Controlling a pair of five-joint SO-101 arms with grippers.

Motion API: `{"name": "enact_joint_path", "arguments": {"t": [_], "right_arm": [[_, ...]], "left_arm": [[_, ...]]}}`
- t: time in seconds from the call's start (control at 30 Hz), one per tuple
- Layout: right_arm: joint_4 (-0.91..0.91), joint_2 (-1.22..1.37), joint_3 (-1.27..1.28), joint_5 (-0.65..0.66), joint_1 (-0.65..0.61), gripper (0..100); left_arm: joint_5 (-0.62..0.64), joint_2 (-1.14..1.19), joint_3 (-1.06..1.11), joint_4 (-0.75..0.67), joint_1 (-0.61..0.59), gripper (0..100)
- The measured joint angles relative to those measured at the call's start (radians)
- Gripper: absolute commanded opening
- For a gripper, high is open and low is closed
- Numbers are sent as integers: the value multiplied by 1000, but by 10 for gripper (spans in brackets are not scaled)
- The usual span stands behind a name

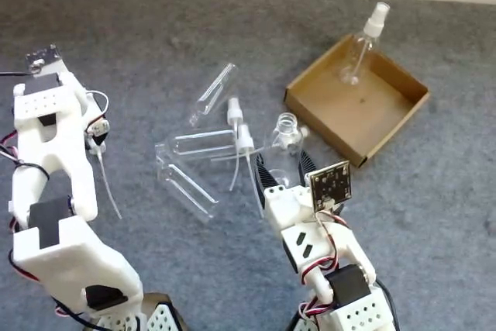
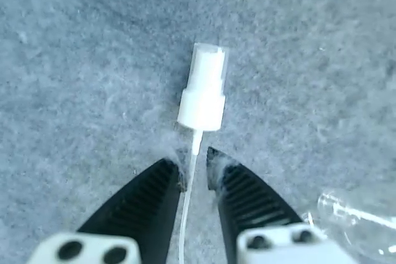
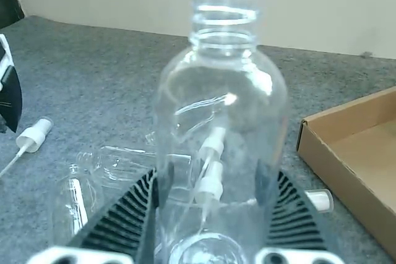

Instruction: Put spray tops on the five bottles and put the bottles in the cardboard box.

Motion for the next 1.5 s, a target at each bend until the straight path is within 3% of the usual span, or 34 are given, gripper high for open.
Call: {"name": "enact_joint_path", "arguments": {"t": [0.13,0.3,0.37,0.6,0.77,1.2,1.5], "right_arm": [[0,0,0,0,0,128],[43,0,0,0,0,128],[44,0,0,0,0,128],[44,0,0,0,0,128],[44,0,0,0,0,128],[44,0,0,0,0,128],[44,0,0,0,0,128]], "left_arm": [[0,0,-3,15,0,59],[0,5,-3,17,0,312],[-14,5,-3,18,0,354],[-34,5,-3,15,-32,270],[-37,5,49,-95,-55,216],[-37,6,178,-302,-54,213],[-37,213,68,-284,-55,213]]}}
